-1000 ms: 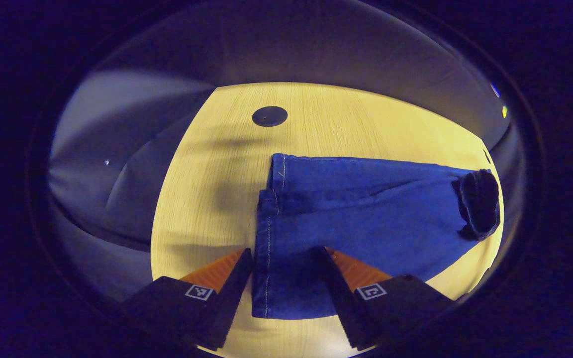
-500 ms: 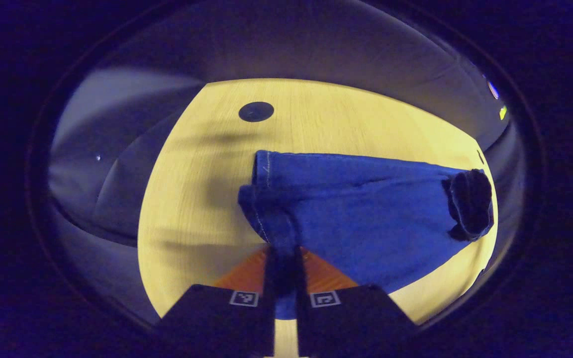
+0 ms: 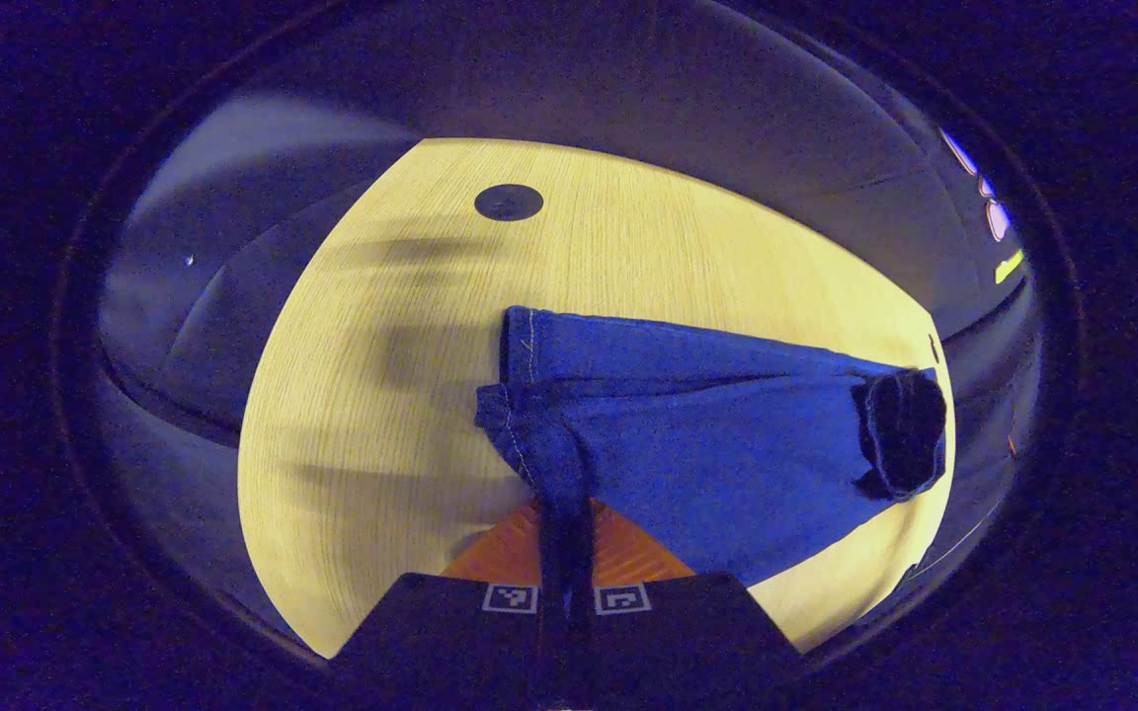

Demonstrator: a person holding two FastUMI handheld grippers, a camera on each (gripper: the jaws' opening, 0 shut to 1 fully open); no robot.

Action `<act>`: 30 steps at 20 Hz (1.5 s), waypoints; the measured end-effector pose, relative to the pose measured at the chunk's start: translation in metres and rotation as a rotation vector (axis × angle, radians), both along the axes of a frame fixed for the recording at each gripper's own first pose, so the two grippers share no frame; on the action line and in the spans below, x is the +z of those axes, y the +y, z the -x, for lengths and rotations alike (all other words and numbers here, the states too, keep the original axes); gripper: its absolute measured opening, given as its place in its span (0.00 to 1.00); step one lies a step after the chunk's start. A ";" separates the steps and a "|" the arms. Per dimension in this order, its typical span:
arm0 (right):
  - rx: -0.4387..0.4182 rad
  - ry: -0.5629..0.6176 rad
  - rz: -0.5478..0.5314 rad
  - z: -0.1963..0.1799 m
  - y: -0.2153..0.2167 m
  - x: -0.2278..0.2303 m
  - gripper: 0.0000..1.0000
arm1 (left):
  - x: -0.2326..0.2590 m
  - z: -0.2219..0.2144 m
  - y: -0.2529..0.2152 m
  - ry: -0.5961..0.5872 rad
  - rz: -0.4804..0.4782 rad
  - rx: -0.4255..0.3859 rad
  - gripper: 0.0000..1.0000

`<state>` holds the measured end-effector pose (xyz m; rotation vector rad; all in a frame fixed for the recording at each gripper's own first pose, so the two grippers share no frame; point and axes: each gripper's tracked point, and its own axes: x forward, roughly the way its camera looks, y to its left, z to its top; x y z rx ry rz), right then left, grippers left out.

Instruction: Grasp the waist and the cuffs of the jeans and fold them to make the two legs overlap; first hold the waist and fold one-third of the jeans toward the cuffs, then hold the cuffs and fold the remaining one-third in the same direction to finish folding.

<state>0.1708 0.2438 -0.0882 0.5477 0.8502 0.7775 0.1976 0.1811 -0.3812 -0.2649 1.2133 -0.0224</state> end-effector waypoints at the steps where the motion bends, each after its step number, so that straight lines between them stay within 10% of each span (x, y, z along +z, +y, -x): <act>1: -0.010 -0.002 -0.005 -0.002 -0.001 0.003 0.96 | 0.014 -0.003 -0.005 -0.028 0.037 0.010 0.07; 8: -0.066 -0.018 -0.044 0.003 -0.023 0.026 0.96 | 0.165 -0.024 -0.100 -0.248 0.337 -0.005 0.06; 16: -0.141 -0.050 -0.048 0.006 -0.076 0.043 0.96 | 0.284 -0.071 -0.306 -0.353 0.550 -0.197 0.06; 22: -0.210 -0.030 -0.027 0.012 -0.127 0.028 0.96 | 0.203 -0.067 -0.471 -0.175 0.496 -0.360 0.06; 30: -0.290 0.002 0.022 0.020 -0.176 -0.001 0.96 | 0.019 -0.028 -0.526 0.096 0.298 -0.371 0.10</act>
